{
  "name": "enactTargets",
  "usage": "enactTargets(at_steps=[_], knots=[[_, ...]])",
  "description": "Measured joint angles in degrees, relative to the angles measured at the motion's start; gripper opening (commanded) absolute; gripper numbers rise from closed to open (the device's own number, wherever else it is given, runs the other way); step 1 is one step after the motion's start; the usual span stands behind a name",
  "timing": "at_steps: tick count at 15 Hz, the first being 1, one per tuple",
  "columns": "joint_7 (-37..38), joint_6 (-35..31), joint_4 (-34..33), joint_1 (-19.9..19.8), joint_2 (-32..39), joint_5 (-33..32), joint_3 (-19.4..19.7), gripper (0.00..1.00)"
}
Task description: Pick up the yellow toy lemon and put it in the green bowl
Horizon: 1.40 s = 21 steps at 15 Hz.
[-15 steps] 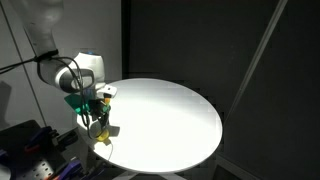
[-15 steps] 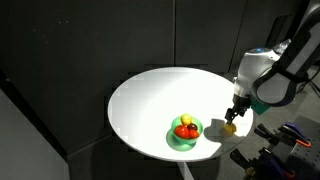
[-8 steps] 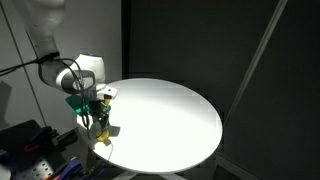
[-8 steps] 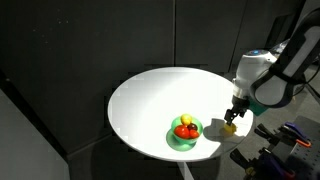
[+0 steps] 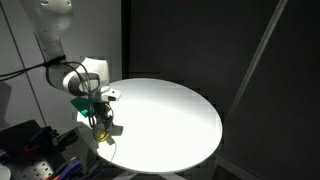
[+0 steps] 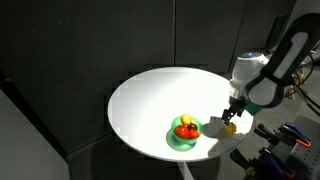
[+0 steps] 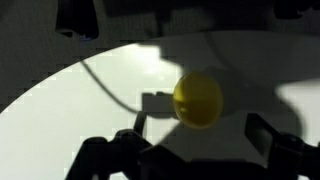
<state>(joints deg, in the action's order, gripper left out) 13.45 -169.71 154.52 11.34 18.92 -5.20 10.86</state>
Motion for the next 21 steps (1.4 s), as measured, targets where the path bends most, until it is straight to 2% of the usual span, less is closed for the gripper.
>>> enactTargets(at_steps=[21], knots=[[0.0,0.0,-3.4,0.0,6.3,0.0,0.0,1.0]])
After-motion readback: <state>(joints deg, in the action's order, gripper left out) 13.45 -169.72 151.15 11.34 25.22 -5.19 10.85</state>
